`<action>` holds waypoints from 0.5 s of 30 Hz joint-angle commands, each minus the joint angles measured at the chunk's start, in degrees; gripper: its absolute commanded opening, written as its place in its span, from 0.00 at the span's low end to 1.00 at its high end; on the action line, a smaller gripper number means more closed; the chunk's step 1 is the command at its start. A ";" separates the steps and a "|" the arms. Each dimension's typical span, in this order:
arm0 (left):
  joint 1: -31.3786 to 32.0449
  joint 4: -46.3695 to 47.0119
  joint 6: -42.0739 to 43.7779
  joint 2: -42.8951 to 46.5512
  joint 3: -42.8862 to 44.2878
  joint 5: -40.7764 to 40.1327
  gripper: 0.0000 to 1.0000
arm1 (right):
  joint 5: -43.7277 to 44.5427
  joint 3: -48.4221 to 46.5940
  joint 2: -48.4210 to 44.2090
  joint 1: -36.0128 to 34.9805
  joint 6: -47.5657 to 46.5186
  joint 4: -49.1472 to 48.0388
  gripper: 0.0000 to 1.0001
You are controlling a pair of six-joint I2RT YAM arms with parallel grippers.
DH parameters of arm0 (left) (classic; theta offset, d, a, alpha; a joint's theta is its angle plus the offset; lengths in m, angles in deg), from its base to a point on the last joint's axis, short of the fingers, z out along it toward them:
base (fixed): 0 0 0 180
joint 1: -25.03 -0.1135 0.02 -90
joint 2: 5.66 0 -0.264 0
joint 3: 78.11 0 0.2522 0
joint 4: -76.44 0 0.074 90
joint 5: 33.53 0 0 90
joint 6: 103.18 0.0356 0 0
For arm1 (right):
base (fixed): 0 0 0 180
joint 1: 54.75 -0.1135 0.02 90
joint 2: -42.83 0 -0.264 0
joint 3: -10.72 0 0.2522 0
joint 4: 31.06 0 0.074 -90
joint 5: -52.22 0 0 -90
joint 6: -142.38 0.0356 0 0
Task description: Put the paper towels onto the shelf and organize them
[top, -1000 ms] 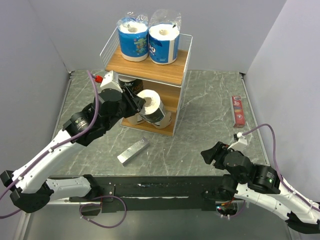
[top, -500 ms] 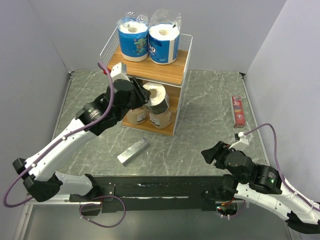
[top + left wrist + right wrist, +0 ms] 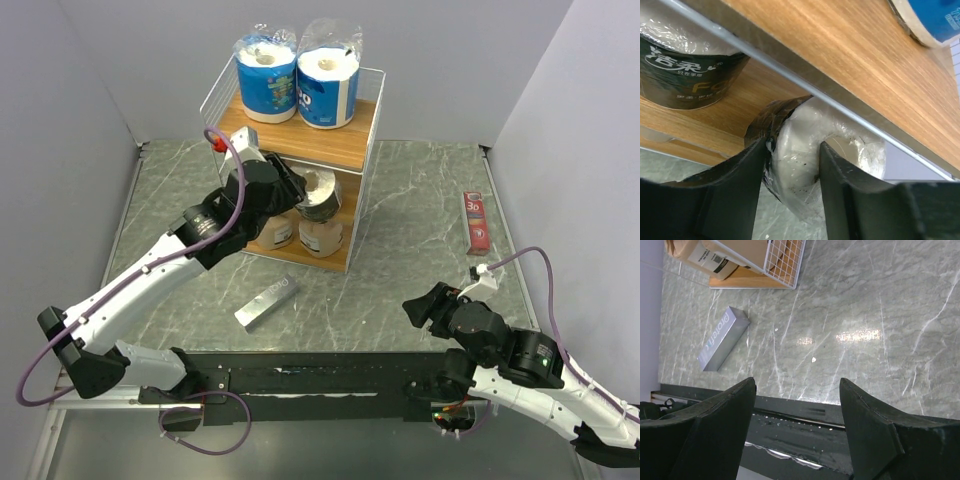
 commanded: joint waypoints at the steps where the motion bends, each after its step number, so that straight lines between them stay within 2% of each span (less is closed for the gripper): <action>1: -0.15 8.07 -1.43 2.75 -0.81 -2.22 0.54 | 1.03 -2.03 0.17 -0.33 0.46 -0.75 0.75; 3: -0.15 8.24 -1.26 2.67 -0.46 -2.04 0.63 | 0.86 -1.60 -0.36 -0.33 0.54 -1.10 0.75; 9: -0.15 9.65 -0.12 4.94 -1.95 -1.42 0.73 | 1.03 -1.68 -0.80 -0.33 0.81 -0.32 0.75; 15: -0.15 9.30 1.81 9.24 -4.41 -0.12 0.71 | 0.94 -1.94 -0.53 -0.33 0.81 0.04 0.75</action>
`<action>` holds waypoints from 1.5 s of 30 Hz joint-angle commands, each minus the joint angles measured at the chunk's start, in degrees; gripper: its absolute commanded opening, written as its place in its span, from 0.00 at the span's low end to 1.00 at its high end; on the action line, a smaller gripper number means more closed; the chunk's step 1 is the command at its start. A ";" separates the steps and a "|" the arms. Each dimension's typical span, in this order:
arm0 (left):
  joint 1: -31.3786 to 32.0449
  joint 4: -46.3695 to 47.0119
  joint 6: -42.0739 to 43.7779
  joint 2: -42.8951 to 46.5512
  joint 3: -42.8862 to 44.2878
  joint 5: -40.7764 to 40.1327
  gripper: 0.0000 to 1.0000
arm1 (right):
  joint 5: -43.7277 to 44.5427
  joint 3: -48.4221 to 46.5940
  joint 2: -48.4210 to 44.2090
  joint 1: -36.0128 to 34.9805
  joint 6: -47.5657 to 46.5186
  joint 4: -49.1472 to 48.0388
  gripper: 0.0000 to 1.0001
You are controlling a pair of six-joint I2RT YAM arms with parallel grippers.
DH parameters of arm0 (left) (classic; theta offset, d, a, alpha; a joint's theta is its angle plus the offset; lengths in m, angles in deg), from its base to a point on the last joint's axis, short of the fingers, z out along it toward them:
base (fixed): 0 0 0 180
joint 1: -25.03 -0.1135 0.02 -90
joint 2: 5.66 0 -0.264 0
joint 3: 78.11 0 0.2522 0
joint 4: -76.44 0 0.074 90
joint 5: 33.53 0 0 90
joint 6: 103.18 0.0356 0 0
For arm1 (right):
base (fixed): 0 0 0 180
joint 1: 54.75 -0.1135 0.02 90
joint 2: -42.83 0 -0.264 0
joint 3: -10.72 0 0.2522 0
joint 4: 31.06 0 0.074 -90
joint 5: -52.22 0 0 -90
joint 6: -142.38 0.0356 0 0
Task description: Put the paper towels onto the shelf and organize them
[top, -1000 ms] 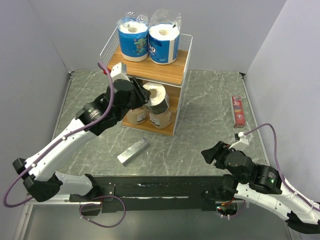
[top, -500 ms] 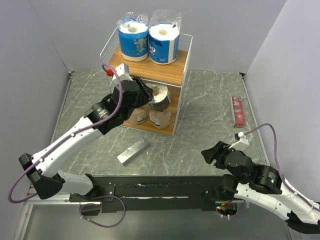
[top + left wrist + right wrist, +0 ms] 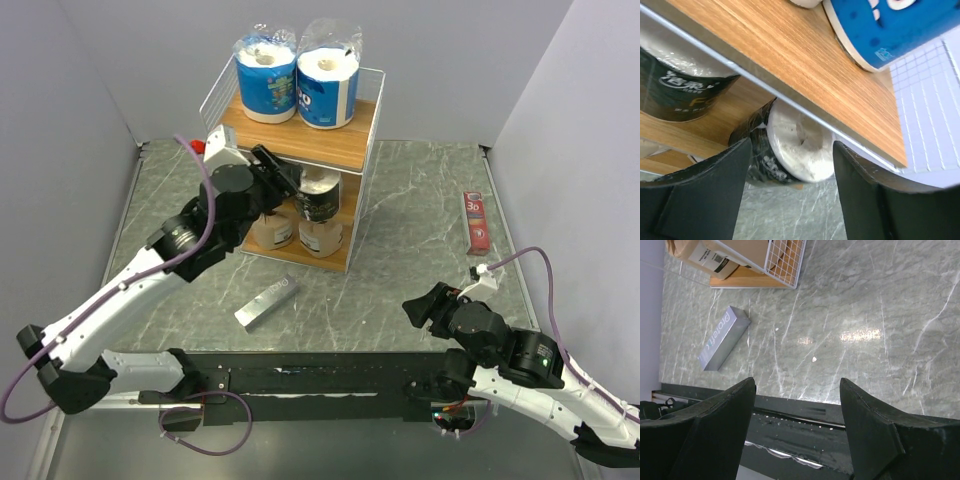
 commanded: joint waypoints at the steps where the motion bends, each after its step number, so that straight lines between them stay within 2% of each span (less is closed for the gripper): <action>1: -0.07 2.87 2.27 4.97 -2.16 1.20 0.70 | 1.20 -1.95 -0.42 -0.33 0.74 0.12 0.75; 6: -0.07 2.69 3.60 9.01 -6.03 6.29 0.58 | 1.56 -2.03 -0.77 -0.33 0.65 1.00 0.76; 11: 1.51 6.30 4.65 8.76 -9.55 12.28 0.48 | 2.00 -1.42 -2.00 -0.33 -0.13 0.31 0.77; 20: 6.87 7.44 3.33 2.35 -9.29 6.41 0.47 | 0.94 -2.30 -1.74 -0.33 -3.03 -0.49 0.77; 30: 6.88 13.24 5.70 0.32 -10.08 -2.12 0.48 | -0.29 -2.21 -1.48 -0.33 -4.88 -3.48 0.77; 45: 6.61 17.37 7.73 -4.51 -7.88 -6.96 0.48 | -0.38 -2.30 -2.00 -0.41 -6.29 -4.27 0.78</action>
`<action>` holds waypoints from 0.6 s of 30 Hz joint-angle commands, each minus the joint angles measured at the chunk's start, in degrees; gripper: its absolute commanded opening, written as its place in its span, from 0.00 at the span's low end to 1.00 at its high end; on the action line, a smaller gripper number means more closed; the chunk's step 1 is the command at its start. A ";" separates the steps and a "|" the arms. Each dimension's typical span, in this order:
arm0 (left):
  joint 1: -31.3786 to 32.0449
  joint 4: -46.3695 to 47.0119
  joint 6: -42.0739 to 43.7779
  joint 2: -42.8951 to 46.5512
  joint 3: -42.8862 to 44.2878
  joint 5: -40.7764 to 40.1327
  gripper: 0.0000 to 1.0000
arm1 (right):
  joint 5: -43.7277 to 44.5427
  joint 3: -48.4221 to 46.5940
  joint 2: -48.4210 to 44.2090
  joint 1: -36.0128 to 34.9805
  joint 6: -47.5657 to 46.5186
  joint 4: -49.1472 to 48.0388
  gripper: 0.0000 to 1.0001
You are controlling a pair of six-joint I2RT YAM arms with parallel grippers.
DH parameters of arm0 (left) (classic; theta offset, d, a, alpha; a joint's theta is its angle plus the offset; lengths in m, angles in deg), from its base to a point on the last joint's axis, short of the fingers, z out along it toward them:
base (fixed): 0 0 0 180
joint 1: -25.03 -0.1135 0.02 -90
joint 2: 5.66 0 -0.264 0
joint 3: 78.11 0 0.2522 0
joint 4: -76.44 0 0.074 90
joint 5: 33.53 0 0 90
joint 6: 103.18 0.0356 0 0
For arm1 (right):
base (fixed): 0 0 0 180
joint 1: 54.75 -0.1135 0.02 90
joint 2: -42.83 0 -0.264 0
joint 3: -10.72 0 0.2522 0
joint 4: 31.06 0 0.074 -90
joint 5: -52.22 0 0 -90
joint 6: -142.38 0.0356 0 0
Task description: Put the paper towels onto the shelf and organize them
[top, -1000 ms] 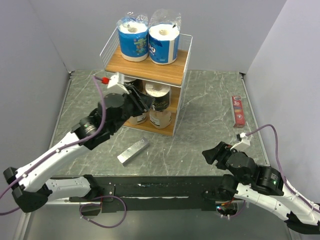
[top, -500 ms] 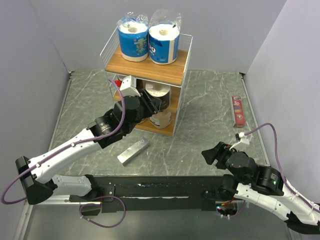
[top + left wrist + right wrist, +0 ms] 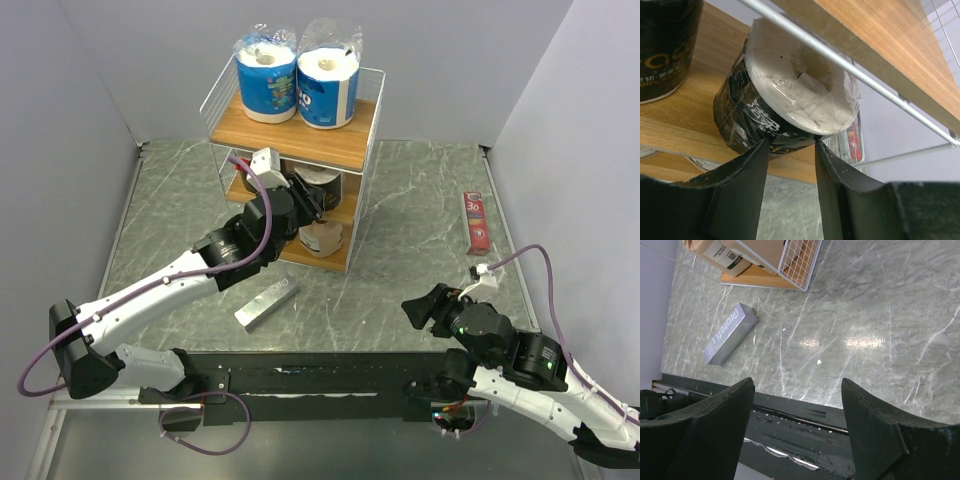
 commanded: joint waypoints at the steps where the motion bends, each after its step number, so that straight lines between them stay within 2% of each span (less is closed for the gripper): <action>1: -0.29 5.08 1.98 -1.43 2.15 -2.70 0.48 | 1.00 -2.19 -0.26 -0.33 -1.06 -2.08 0.78; 18: -0.73 10.02 2.95 -2.67 -0.22 -4.90 0.47 | 1.18 -2.45 -0.34 -0.33 -2.30 -2.09 0.78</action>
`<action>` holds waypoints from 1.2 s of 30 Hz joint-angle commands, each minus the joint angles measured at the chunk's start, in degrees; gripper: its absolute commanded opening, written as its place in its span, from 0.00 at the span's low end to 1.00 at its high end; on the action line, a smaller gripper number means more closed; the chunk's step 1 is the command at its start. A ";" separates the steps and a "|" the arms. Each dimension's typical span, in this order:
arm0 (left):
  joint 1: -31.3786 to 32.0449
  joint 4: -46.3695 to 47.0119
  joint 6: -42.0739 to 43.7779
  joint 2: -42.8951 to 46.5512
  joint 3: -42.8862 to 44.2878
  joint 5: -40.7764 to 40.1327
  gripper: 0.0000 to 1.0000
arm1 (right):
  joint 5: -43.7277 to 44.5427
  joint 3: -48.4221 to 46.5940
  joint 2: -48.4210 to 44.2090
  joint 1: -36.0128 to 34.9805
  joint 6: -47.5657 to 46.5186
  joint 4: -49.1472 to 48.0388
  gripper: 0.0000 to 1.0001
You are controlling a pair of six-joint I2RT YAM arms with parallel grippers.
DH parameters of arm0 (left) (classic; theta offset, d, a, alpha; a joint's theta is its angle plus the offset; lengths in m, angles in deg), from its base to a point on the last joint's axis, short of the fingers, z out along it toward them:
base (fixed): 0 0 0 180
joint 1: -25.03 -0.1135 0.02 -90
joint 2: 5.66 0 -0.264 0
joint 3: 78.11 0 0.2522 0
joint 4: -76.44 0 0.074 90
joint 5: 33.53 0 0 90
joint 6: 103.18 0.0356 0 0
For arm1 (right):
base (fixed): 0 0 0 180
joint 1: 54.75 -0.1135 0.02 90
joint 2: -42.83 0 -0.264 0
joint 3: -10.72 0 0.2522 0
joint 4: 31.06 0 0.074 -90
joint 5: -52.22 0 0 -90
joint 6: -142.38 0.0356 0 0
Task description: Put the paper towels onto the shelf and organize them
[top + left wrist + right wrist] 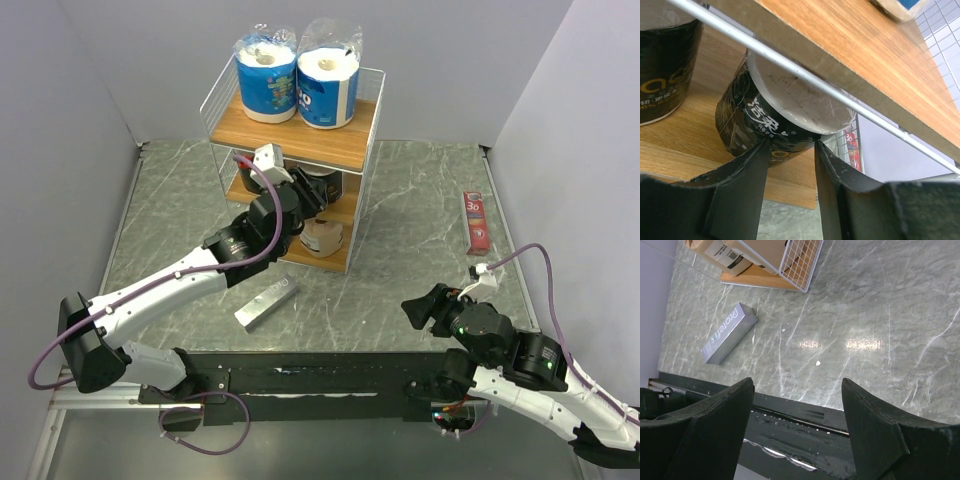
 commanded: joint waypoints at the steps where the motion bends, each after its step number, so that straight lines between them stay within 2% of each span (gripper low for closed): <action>1: -0.21 2.87 0.67 0.74 -0.20 -0.94 0.48 | 1.26 -2.63 -0.41 -0.24 -0.72 -1.45 0.78; 4: -0.12 0.51 -0.64 3.37 -1.34 0.29 0.50 | 1.35 -3.42 -0.59 -0.42 -0.28 -0.05 0.78; 9: -0.12 1.91 -1.96 11.11 -9.42 5.03 0.55 | 1.79 -5.09 -0.94 -0.42 -0.89 2.06 0.79; 12: -0.03 -2.30 -0.30 15.06 -9.96 8.54 0.61 | 1.09 -6.32 -0.85 -0.33 -3.79 1.98 0.80; 13: -0.12 -3.36 0.32 16.81 -9.78 9.94 0.65 | -0.65 -6.41 -0.94 -0.42 -5.36 0.76 0.83; 15: -0.03 -7.14 1.98 18.67 -9.87 13.89 0.68 | -2.50 -6.67 -1.64 -0.33 -10.37 -0.57 0.99; 18: 0.05 -10.74 4.53 23.24 -11.10 19.16 0.75 | -3.65 -8.86 -1.55 -0.33 -11.79 0.22 1.00; 21: 0.05 -14.95 6.73 27.72 -11.63 20.68 0.86 | -4.27 -11.15 -0.77 -0.33 -12.67 -1.27 1.00; 23: 0.05 -16.28 7.53 30.97 -11.89 21.47 0.98 | -3.32 -12.99 0.11 -0.33 -13.47 -2.59 1.00; 32: 0.05 -19.02 12.19 38.97 -10.66 25.78 0.97 | -4.10 -25.64 12.40 -0.33 -16.54 -6.28 1.00; 36: 0.05 -17.96 12.37 43.18 -12.15 25.43 0.96 | -2.08 -27.76 14.79 -0.33 -17.16 -6.99 1.00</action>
